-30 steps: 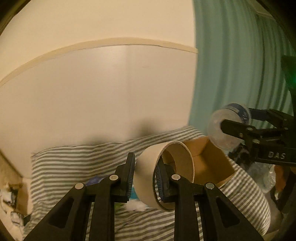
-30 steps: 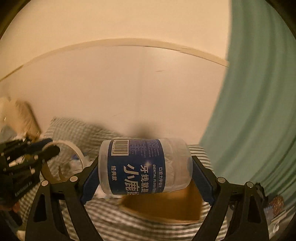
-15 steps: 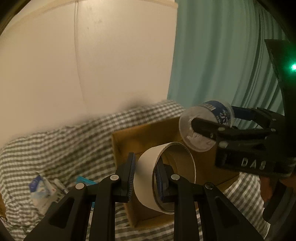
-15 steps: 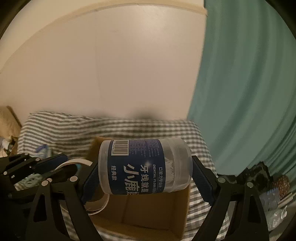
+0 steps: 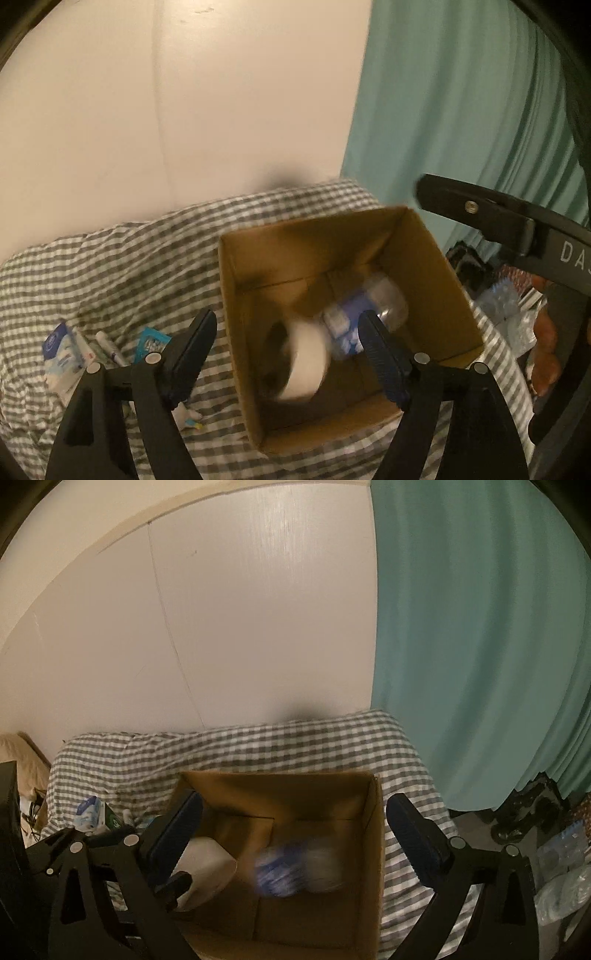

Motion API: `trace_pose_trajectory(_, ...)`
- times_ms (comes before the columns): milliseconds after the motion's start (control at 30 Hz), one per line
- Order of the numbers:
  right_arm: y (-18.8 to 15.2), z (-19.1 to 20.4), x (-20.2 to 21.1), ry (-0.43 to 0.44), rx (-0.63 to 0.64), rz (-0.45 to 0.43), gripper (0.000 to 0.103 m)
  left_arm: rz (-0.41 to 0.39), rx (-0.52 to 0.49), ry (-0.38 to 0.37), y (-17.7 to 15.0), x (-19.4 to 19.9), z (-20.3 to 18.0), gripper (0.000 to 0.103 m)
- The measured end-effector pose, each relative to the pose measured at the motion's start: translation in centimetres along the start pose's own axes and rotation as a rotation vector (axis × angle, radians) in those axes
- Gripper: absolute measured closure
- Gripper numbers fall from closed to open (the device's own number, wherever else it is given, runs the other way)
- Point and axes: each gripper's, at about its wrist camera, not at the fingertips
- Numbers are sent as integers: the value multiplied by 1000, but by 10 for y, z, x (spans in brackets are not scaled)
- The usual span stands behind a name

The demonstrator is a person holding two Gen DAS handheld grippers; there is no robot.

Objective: Organize objects
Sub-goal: 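Carry tape roll and bottle to the cardboard box and open both tools inside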

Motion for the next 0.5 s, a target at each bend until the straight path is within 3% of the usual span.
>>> trace_pose_trajectory(167,-1,-4,35,-29,-46,-17,3,-45,32,10,15,37,26,18)
trace_pose_trajectory(233,-5,-2,48,-24,-48,-13,3,-81,29,21,18,62,29,8)
trace_pose_trajectory(500,-21,36,106,-40,8,-27,3,-199,46,112,18,159,107,0)
Point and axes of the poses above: each gripper's, at about its wrist camera, not at the fingertips, and x roughly against the way its jaws point, z to its left, y to its top, and after that the axes turned 11 degrees about x, right-handed
